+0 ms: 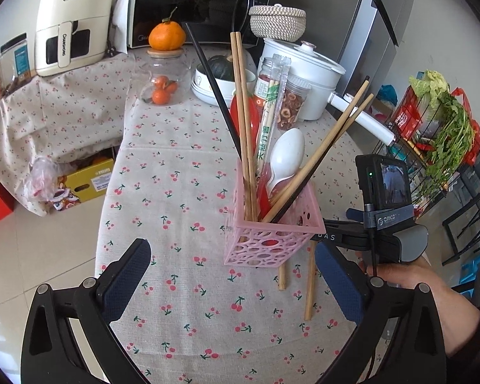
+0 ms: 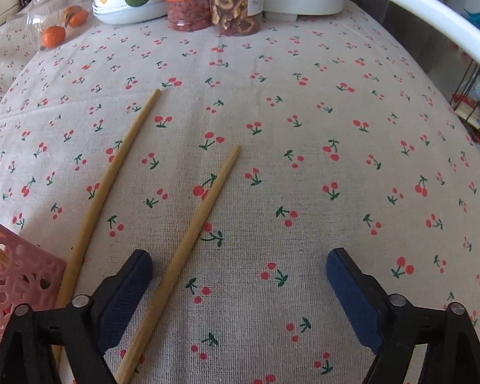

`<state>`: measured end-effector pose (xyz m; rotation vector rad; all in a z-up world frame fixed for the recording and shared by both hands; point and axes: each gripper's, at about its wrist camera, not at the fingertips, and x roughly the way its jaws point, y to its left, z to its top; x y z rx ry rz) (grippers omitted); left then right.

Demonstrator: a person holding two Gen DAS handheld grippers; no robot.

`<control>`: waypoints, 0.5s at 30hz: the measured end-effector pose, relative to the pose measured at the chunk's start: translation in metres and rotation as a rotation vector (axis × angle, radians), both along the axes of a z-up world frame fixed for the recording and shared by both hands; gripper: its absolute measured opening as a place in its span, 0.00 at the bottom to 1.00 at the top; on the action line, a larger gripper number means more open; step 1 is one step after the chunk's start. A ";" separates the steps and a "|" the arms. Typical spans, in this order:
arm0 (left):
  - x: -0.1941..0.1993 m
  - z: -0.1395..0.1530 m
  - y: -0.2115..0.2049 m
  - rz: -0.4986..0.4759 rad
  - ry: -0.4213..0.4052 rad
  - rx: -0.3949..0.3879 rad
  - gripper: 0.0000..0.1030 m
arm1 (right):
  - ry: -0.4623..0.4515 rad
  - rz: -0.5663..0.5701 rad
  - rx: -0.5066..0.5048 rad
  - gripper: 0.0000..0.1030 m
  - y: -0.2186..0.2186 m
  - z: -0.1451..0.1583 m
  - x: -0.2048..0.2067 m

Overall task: Organize utensils
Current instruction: 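Withdraw both tools from the basket toward the last two wooden chopsticks, then grasp a wooden chopstick with the right tool and lift it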

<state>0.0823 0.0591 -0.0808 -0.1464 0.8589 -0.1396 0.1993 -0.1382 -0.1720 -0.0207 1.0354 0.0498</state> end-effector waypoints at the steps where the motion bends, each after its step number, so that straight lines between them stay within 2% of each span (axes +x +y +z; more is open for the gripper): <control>1: 0.000 0.000 -0.001 -0.002 0.001 0.001 1.00 | 0.010 0.008 0.010 1.00 0.001 -0.002 0.001; 10: -0.008 0.008 -0.006 0.005 -0.052 -0.003 1.00 | 0.048 0.052 -0.004 0.99 0.003 -0.001 0.000; 13: -0.009 0.009 -0.014 -0.028 -0.041 -0.005 1.00 | 0.053 0.063 -0.003 0.91 0.003 0.002 -0.005; 15: -0.012 0.010 -0.022 -0.046 -0.048 0.002 1.00 | 0.058 0.096 -0.003 0.77 0.005 0.005 -0.009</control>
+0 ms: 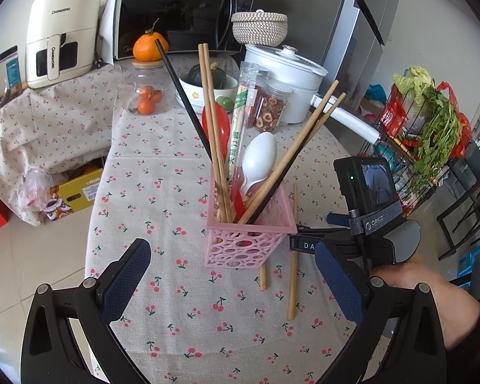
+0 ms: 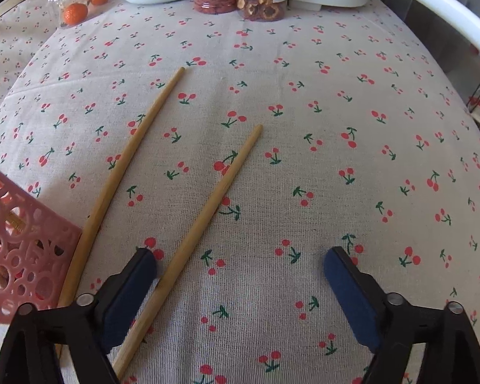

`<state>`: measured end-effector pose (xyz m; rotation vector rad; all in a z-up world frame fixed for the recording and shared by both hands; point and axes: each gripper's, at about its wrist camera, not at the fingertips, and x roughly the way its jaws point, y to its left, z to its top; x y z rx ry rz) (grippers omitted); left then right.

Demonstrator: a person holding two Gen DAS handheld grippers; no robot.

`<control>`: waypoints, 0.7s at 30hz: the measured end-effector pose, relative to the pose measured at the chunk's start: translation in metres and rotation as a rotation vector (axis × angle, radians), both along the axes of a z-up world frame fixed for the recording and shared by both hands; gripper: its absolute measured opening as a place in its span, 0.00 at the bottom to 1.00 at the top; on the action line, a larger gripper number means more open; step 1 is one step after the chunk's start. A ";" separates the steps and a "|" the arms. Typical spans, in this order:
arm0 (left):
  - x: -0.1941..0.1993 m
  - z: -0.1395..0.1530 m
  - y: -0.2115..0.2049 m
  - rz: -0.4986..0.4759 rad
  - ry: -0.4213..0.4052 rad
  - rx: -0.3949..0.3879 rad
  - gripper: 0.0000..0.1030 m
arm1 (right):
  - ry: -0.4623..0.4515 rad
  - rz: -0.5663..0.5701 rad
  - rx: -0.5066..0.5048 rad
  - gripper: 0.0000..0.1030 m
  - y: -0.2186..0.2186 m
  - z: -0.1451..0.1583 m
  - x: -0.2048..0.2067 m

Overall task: Organize utensils
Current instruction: 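Grasp a wooden chopstick with the right tool and lift it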

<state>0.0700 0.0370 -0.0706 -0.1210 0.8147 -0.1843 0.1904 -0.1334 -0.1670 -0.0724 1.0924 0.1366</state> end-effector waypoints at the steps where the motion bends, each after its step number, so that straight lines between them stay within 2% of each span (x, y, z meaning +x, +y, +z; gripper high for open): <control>1: -0.002 0.000 -0.005 -0.010 -0.008 0.008 1.00 | 0.001 0.025 0.001 0.73 0.001 0.002 -0.003; 3: -0.006 0.000 -0.014 -0.032 -0.010 0.033 1.00 | 0.005 0.066 0.004 0.48 0.001 0.005 -0.008; 4: -0.008 -0.002 -0.020 -0.044 -0.008 0.044 1.00 | 0.010 0.079 0.005 0.39 -0.001 0.006 -0.011; 5: -0.010 -0.003 -0.026 -0.057 -0.003 0.056 1.00 | 0.017 0.086 0.006 0.21 -0.004 0.007 -0.013; 6: -0.012 -0.004 -0.034 -0.073 0.005 0.068 1.00 | 0.027 0.082 0.013 0.16 -0.009 0.008 -0.015; 9: -0.020 -0.008 -0.058 -0.128 0.028 0.099 1.00 | 0.071 0.048 0.077 0.09 -0.033 0.009 -0.020; 11: -0.025 -0.011 -0.074 -0.159 0.042 0.115 1.00 | 0.082 0.016 0.086 0.05 -0.053 0.009 -0.025; 18: -0.012 -0.026 -0.133 -0.231 0.138 0.164 1.00 | 0.077 -0.142 0.137 0.05 -0.147 0.020 -0.047; 21: 0.009 -0.038 -0.166 -0.227 0.172 0.223 1.00 | 0.075 -0.200 0.197 0.05 -0.187 0.025 -0.056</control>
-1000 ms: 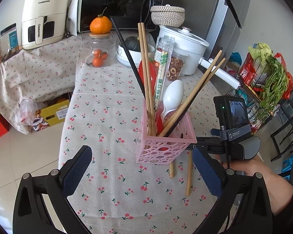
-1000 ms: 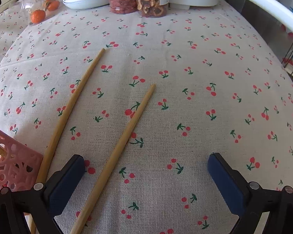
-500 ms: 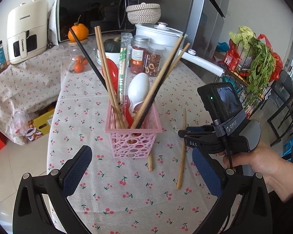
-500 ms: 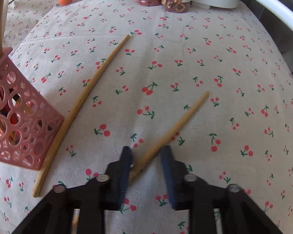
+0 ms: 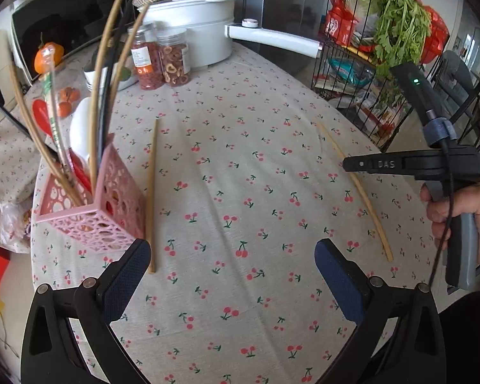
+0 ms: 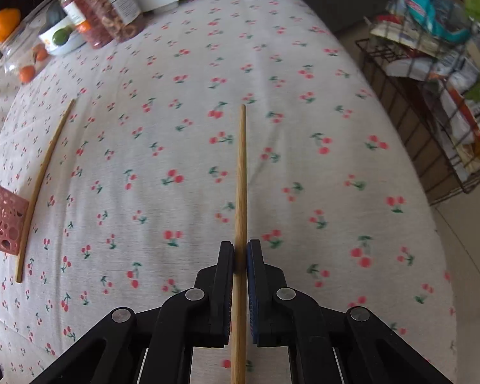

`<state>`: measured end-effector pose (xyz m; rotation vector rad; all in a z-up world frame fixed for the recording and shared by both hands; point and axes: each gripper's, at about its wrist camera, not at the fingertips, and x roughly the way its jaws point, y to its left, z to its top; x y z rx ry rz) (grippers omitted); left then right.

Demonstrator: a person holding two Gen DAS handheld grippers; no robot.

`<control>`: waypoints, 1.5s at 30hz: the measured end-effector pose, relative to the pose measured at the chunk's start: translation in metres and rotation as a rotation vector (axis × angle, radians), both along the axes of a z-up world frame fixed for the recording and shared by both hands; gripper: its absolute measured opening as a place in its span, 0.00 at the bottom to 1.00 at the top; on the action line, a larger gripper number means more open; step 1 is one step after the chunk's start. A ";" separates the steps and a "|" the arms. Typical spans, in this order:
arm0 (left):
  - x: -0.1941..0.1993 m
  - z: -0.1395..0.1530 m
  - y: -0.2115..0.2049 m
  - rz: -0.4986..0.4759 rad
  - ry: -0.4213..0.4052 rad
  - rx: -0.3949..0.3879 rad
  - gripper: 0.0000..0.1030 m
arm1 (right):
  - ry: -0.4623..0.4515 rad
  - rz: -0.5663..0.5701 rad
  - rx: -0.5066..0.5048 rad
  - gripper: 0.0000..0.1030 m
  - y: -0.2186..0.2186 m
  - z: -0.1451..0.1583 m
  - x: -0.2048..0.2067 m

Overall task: Organize utensils
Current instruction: 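Grasp a wooden chopstick with the right tool and lift it, then grasp the last wooden chopstick with the left tool while the right tool holds its chopstick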

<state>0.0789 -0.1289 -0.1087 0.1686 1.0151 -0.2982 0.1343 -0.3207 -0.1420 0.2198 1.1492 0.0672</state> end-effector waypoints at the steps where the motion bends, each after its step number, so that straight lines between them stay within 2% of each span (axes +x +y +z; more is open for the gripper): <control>1: 0.010 -0.005 -0.011 0.004 0.010 0.011 0.99 | 0.001 -0.022 0.022 0.05 -0.013 0.000 -0.003; 4: 0.048 -0.019 -0.037 0.039 0.033 0.052 0.90 | 0.007 -0.082 0.102 0.05 -0.044 0.001 -0.009; 6: 0.075 -0.026 -0.048 0.088 0.031 0.094 0.78 | -0.003 -0.112 0.145 0.05 -0.058 0.004 -0.009; 10: 0.123 -0.038 -0.056 0.218 -0.010 0.158 0.64 | -0.031 -0.148 0.230 0.05 -0.072 0.011 -0.005; 11: 0.132 -0.039 -0.054 0.255 -0.024 0.160 0.58 | -0.036 -0.148 0.244 0.05 -0.072 0.012 -0.004; 12: 0.141 -0.039 -0.052 0.298 -0.039 0.160 0.56 | -0.037 -0.142 0.254 0.05 -0.070 0.012 -0.002; 16: 0.169 -0.042 -0.039 0.448 -0.077 0.166 0.53 | -0.042 -0.113 0.272 0.05 -0.063 0.014 0.002; 19: 0.182 -0.041 -0.033 0.510 -0.124 0.199 0.52 | -0.052 -0.113 0.298 0.05 -0.063 0.014 0.002; 27: 0.205 -0.056 -0.013 0.568 -0.070 0.161 0.52 | -0.083 -0.104 0.324 0.05 -0.059 0.024 0.003; 31: 0.212 -0.069 -0.008 0.585 -0.013 0.167 0.53 | -0.099 -0.095 0.319 0.05 -0.056 0.031 0.002; 35: 0.214 -0.069 -0.004 0.601 -0.016 0.165 0.61 | -0.108 -0.084 0.309 0.05 -0.053 0.035 0.002; 38: 0.217 -0.070 -0.001 0.598 -0.004 0.160 0.62 | -0.115 -0.078 0.307 0.05 -0.050 0.037 0.003; 42: 0.218 -0.069 0.007 0.618 0.023 0.104 0.62 | -0.122 -0.070 0.305 0.05 -0.047 0.039 0.004; 45: 0.219 -0.070 0.007 0.608 0.032 0.105 0.62 | -0.126 -0.069 0.305 0.05 -0.047 0.040 0.004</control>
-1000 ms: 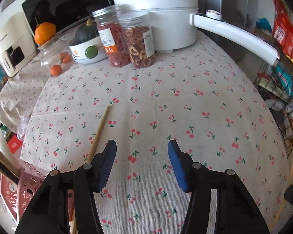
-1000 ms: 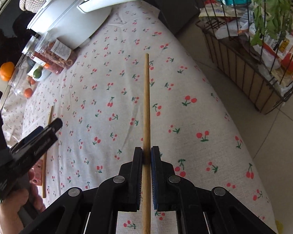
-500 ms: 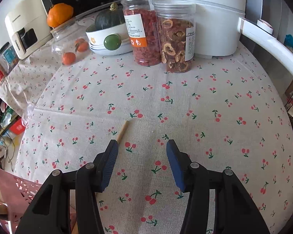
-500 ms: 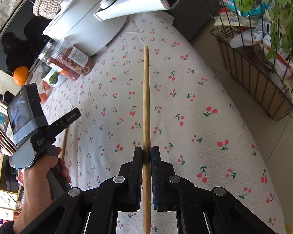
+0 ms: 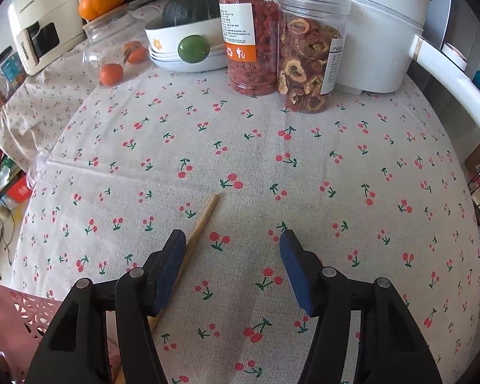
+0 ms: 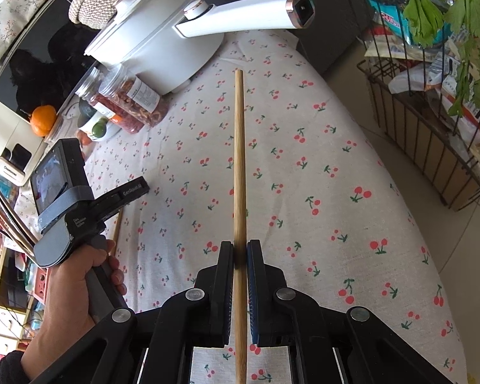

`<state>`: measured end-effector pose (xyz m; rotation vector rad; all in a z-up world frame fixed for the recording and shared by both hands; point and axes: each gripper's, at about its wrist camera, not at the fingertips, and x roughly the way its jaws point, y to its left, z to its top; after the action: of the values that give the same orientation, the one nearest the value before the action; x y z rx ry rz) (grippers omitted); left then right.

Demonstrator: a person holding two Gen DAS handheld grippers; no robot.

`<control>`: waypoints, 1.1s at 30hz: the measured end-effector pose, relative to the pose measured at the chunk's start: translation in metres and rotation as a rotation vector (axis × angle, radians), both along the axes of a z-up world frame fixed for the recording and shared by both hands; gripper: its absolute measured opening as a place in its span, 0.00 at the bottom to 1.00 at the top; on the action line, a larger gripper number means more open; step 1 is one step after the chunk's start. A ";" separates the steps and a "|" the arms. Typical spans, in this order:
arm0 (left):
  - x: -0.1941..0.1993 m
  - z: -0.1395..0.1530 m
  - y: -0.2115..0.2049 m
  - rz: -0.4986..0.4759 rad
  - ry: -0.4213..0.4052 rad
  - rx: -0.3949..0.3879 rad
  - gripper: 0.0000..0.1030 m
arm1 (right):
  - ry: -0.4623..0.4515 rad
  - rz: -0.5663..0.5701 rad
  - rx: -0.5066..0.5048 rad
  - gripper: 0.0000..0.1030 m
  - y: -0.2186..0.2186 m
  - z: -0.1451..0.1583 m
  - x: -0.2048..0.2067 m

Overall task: Organize utensils
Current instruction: 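Grasp the last wooden chopstick with the left tool while the right tool holds its chopstick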

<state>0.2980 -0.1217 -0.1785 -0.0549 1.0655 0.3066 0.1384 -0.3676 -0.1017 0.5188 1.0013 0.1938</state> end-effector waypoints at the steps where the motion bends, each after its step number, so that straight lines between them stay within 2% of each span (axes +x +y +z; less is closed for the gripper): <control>1: 0.000 0.000 -0.001 -0.006 0.002 -0.002 0.62 | -0.001 0.000 0.001 0.05 0.000 0.000 0.000; 4: -0.004 0.001 -0.012 -0.044 0.008 -0.012 0.62 | -0.002 -0.003 0.008 0.05 -0.002 0.001 0.000; 6: -0.008 -0.001 -0.014 -0.049 0.018 -0.100 0.61 | -0.003 -0.006 0.010 0.05 -0.002 0.001 -0.001; 12: -0.013 0.004 -0.033 -0.081 0.012 0.038 0.63 | -0.007 -0.013 0.020 0.05 -0.004 0.003 -0.003; 19: -0.006 0.001 -0.011 -0.009 0.007 0.059 0.76 | -0.010 -0.017 0.031 0.05 -0.004 0.005 -0.004; 21: -0.005 0.000 -0.005 0.005 0.002 0.050 0.84 | -0.011 -0.018 0.033 0.05 -0.004 0.005 -0.003; 23: -0.003 -0.002 0.001 0.016 0.005 0.026 0.87 | -0.011 -0.020 0.035 0.05 -0.004 0.005 -0.003; 27: -0.002 -0.008 0.018 0.044 0.022 -0.114 0.87 | -0.012 -0.019 0.033 0.05 -0.003 0.006 -0.003; 31: -0.007 -0.007 0.009 -0.007 0.032 -0.120 0.86 | -0.012 -0.020 0.036 0.05 -0.002 0.006 -0.002; 33: -0.013 -0.006 0.002 -0.033 0.031 -0.121 0.78 | -0.013 -0.021 0.035 0.05 -0.001 0.007 -0.002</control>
<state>0.2853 -0.1195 -0.1841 -0.1417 1.1135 0.2137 0.1367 -0.3687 -0.0949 0.5589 0.9811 0.1962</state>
